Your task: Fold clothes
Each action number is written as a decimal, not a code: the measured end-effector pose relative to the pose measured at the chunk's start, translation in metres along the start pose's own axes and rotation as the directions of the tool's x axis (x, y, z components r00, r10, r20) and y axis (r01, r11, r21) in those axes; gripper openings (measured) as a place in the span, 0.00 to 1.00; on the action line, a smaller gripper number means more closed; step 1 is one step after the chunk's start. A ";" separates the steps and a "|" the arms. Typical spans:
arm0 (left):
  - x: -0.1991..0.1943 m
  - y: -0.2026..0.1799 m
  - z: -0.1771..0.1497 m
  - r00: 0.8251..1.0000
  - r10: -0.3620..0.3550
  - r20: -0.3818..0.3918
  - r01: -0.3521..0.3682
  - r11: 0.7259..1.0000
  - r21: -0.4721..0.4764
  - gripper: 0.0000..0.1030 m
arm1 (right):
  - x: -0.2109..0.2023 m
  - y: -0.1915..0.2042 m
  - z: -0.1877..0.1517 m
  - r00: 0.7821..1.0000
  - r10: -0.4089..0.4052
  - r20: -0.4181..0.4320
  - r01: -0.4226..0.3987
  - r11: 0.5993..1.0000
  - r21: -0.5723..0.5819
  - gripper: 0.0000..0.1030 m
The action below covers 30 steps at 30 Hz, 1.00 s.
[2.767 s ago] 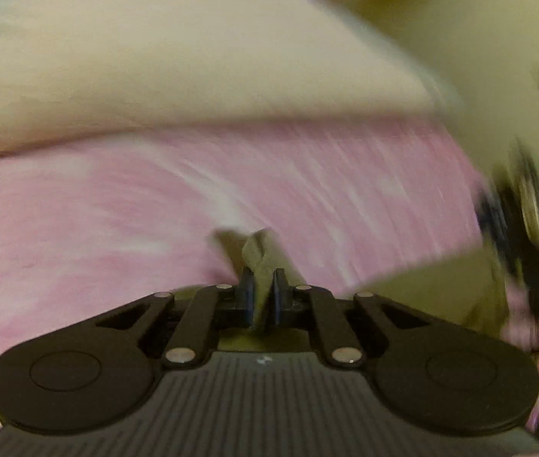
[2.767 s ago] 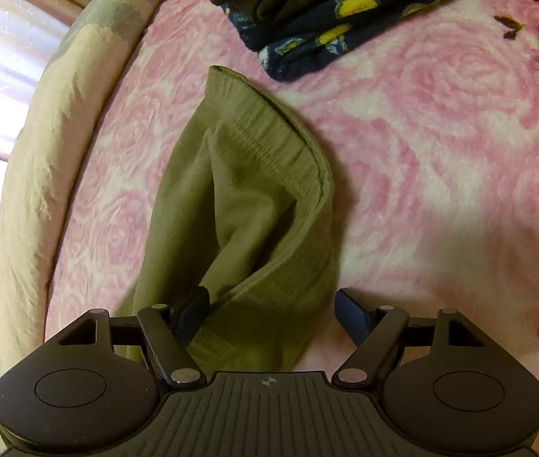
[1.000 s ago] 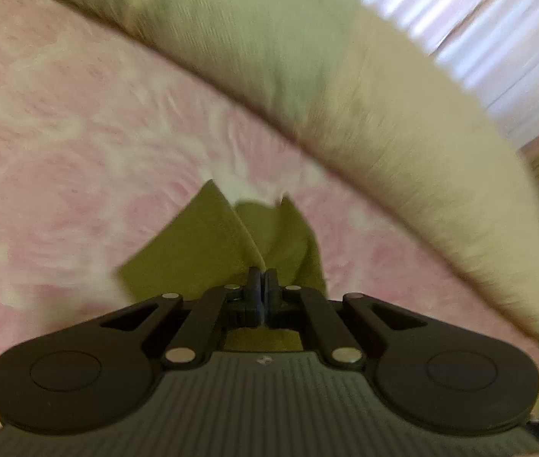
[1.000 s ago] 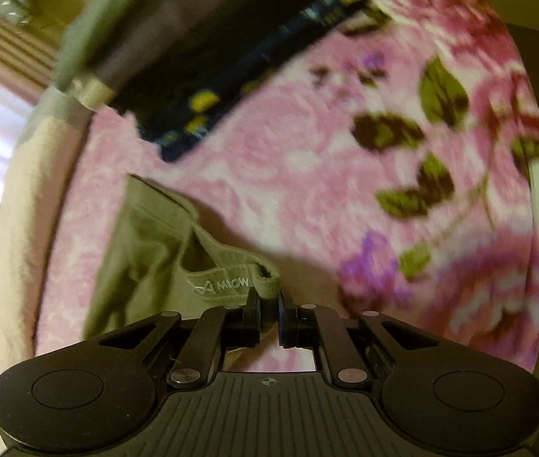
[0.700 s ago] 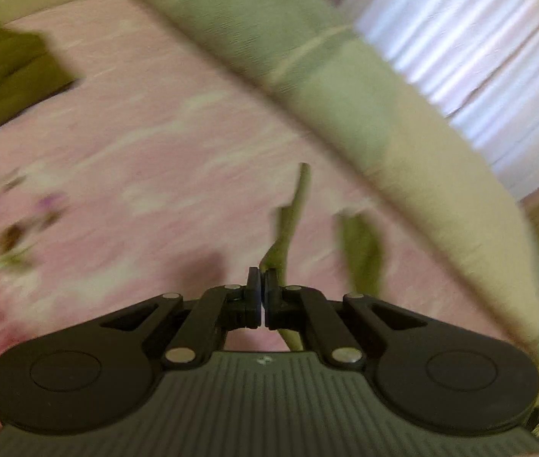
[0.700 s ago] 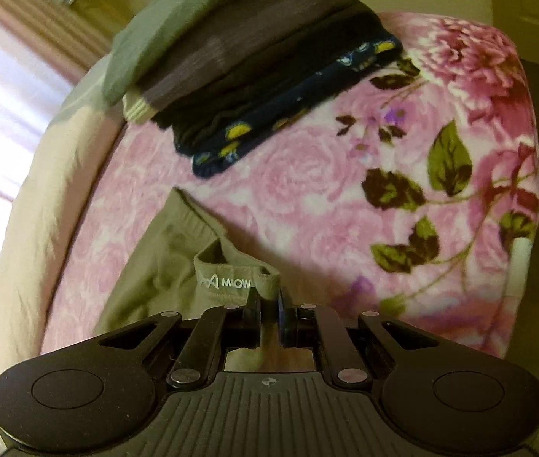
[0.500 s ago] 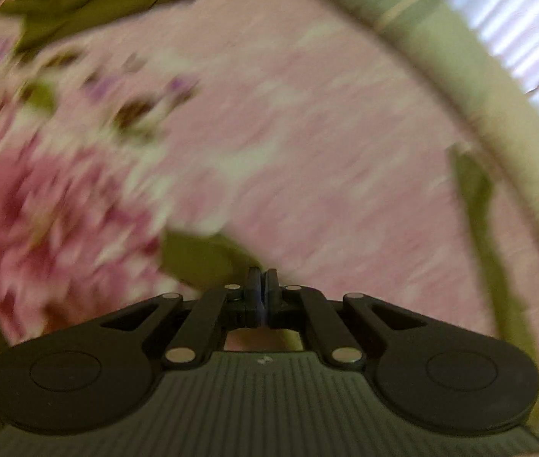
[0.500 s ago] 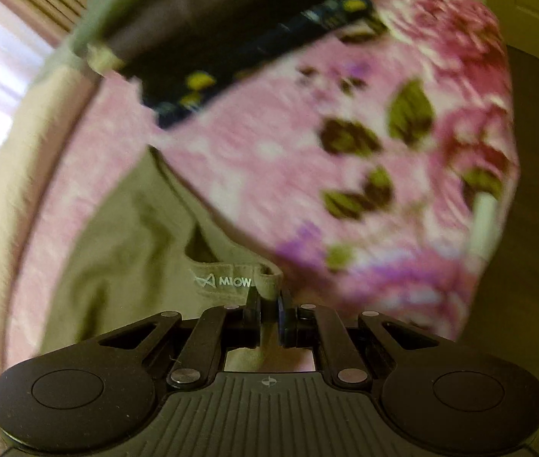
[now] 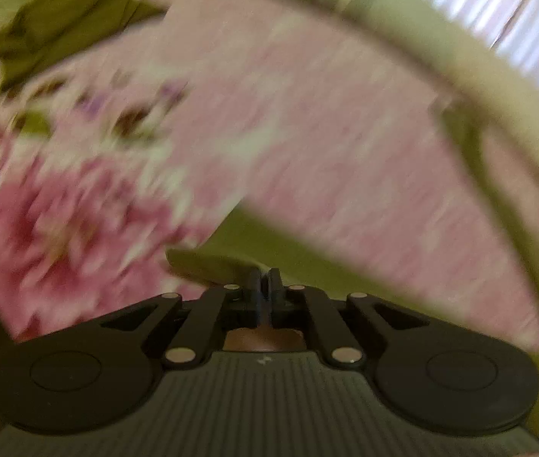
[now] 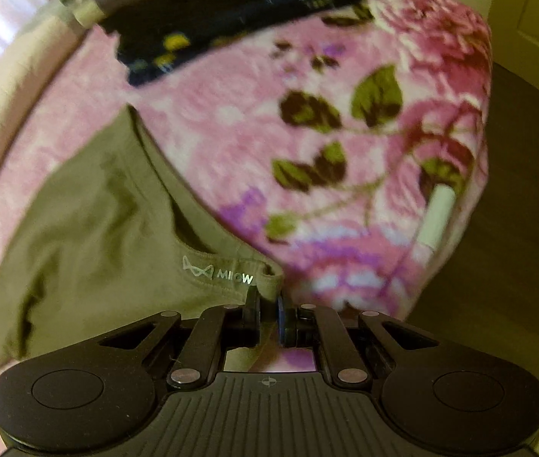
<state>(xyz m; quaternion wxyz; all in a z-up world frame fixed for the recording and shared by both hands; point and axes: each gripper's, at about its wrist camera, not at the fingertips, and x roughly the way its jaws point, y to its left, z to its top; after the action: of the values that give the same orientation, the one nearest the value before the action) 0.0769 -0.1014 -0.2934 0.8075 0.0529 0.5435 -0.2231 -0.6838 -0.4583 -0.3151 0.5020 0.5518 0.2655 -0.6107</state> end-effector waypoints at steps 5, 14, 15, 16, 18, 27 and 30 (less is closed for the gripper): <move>-0.004 0.033 0.009 0.991 0.134 0.029 -0.129 0.983 -0.127 0.15 | 0.012 0.003 0.003 0.998 -0.040 -0.057 0.040 0.999 -0.005 0.07; 0.067 -0.002 0.055 0.998 0.047 -0.039 -0.044 0.995 0.086 0.38 | 0.015 0.012 -0.002 0.992 -0.127 -0.024 0.127 0.992 0.002 0.66; 0.076 -0.003 0.056 0.998 0.050 -0.049 -0.046 0.996 0.080 0.33 | 0.015 0.013 -0.003 0.991 -0.129 -0.029 0.130 0.992 0.008 0.66; 0.076 -0.003 0.057 0.998 0.047 -0.031 -0.045 0.996 0.073 0.22 | 0.016 0.013 -0.004 0.991 -0.132 -0.032 0.132 0.991 0.012 0.66; 0.074 -0.005 0.063 1.000 0.005 0.012 -0.006 0.998 0.069 0.00 | 0.015 0.014 -0.005 0.990 -0.137 -0.033 0.137 0.990 0.014 0.66; 0.084 -0.028 0.076 0.993 0.070 0.091 -0.088 0.972 0.220 0.02 | 0.013 0.024 -0.008 0.983 -0.183 0.001 0.183 0.983 -0.006 0.66; 0.092 -0.024 0.074 0.980 0.177 0.096 -0.194 0.955 0.224 0.08 | 0.011 0.029 -0.009 0.976 -0.216 0.022 0.217 0.975 -0.039 0.66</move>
<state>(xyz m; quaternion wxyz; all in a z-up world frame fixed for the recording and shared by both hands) 0.1582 -0.1746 -0.3428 0.8329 0.1896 0.4756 -0.2103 -0.6525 -0.4641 -0.3215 0.4462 0.5036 0.3321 -0.6611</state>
